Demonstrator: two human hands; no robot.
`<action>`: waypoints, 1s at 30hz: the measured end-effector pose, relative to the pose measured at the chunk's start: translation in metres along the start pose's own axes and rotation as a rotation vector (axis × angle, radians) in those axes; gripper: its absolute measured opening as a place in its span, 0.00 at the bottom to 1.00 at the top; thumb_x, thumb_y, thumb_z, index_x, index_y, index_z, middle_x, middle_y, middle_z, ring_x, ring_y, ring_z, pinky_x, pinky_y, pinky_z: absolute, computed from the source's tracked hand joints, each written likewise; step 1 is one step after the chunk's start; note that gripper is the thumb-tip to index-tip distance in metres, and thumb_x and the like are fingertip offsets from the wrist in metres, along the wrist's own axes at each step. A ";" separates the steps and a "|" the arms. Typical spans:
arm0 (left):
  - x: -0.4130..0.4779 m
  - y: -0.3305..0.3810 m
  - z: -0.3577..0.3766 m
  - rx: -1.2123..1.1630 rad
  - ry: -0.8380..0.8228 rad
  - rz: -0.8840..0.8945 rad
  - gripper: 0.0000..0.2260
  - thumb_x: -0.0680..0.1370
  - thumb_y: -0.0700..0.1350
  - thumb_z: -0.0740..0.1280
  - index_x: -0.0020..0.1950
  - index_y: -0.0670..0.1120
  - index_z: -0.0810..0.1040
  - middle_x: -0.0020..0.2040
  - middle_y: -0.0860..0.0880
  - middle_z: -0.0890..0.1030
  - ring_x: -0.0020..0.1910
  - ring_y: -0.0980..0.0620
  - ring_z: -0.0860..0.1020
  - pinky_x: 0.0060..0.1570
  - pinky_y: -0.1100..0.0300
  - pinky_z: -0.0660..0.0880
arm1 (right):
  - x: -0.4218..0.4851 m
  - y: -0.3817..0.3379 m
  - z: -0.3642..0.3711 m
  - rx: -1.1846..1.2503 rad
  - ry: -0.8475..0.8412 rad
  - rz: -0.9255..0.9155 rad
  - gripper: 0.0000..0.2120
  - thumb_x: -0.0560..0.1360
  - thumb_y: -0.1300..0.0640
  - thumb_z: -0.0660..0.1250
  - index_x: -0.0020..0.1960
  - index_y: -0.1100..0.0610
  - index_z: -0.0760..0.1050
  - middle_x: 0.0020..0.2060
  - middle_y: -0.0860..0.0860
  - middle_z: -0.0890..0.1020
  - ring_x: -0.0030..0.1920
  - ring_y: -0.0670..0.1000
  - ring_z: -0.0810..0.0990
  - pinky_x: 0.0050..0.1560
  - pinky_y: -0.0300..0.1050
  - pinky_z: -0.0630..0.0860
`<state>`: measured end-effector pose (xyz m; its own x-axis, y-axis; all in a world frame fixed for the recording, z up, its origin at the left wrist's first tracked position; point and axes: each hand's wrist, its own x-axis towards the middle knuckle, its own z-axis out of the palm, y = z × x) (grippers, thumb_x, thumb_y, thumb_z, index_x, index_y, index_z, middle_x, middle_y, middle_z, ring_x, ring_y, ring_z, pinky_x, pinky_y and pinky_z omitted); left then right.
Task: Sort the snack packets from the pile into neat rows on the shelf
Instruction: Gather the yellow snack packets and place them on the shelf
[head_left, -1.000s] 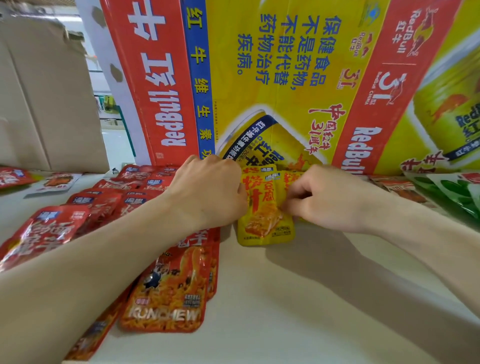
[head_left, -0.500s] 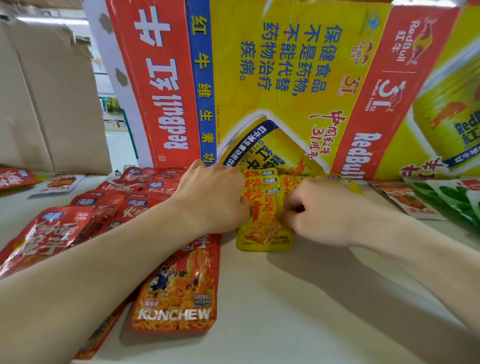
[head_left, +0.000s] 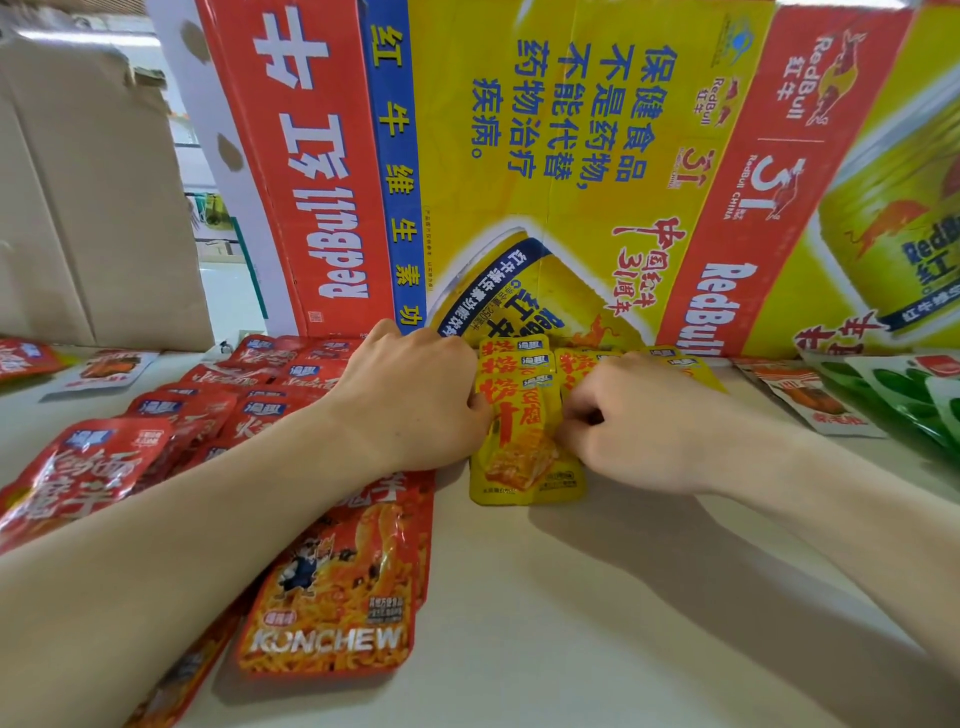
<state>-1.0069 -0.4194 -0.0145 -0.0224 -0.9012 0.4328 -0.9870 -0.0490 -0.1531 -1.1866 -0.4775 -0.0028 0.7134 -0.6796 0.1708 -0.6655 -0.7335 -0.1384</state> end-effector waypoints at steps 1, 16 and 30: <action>0.000 0.000 0.000 0.000 -0.004 0.001 0.13 0.79 0.54 0.58 0.39 0.48 0.72 0.35 0.52 0.74 0.34 0.51 0.73 0.49 0.54 0.68 | 0.000 0.000 0.000 0.001 -0.002 0.000 0.15 0.72 0.56 0.64 0.29 0.61 0.68 0.24 0.53 0.68 0.29 0.54 0.66 0.31 0.51 0.66; 0.000 0.001 -0.002 -0.019 -0.018 -0.012 0.14 0.78 0.53 0.58 0.36 0.48 0.69 0.34 0.51 0.73 0.36 0.49 0.73 0.46 0.55 0.64 | -0.003 -0.001 -0.003 0.025 -0.024 0.015 0.15 0.73 0.55 0.64 0.30 0.61 0.69 0.24 0.52 0.67 0.29 0.52 0.65 0.29 0.47 0.63; -0.005 -0.001 -0.019 -0.315 0.211 0.012 0.13 0.76 0.59 0.58 0.49 0.52 0.75 0.44 0.57 0.75 0.41 0.52 0.75 0.53 0.52 0.68 | -0.009 0.012 -0.024 0.233 0.330 -0.118 0.13 0.76 0.43 0.62 0.41 0.50 0.77 0.36 0.43 0.76 0.38 0.42 0.73 0.37 0.34 0.64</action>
<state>-1.0092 -0.4064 0.0000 -0.0338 -0.7910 0.6109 -0.9863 0.1251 0.1073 -1.2061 -0.4795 0.0171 0.6481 -0.5776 0.4964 -0.4895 -0.8153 -0.3095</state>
